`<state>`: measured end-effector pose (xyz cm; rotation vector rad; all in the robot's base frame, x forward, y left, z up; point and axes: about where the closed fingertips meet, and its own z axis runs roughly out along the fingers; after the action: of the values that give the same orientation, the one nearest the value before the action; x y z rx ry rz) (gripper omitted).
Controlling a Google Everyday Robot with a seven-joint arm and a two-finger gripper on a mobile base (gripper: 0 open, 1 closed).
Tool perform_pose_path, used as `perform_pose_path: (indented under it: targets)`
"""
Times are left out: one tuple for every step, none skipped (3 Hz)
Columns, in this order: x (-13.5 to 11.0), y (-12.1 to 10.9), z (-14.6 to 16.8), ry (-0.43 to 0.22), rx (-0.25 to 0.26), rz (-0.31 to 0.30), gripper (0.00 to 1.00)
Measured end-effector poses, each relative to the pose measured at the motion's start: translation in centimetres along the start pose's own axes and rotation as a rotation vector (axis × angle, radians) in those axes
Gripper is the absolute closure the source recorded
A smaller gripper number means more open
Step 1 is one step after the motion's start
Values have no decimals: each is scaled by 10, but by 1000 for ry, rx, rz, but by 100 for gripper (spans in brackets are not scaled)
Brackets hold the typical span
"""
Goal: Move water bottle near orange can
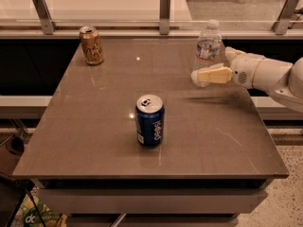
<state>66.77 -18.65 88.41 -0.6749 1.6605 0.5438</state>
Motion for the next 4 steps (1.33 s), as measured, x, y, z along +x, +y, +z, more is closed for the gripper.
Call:
perform_pose_path:
  targets:
    - [1,-4,-2,-14,7,0,17]
    - [1,-2,0,-13,2,0,40]
    - [0,0,2,-14,-2,0,64]
    - [0,1,4,-14,-6,-1,86]
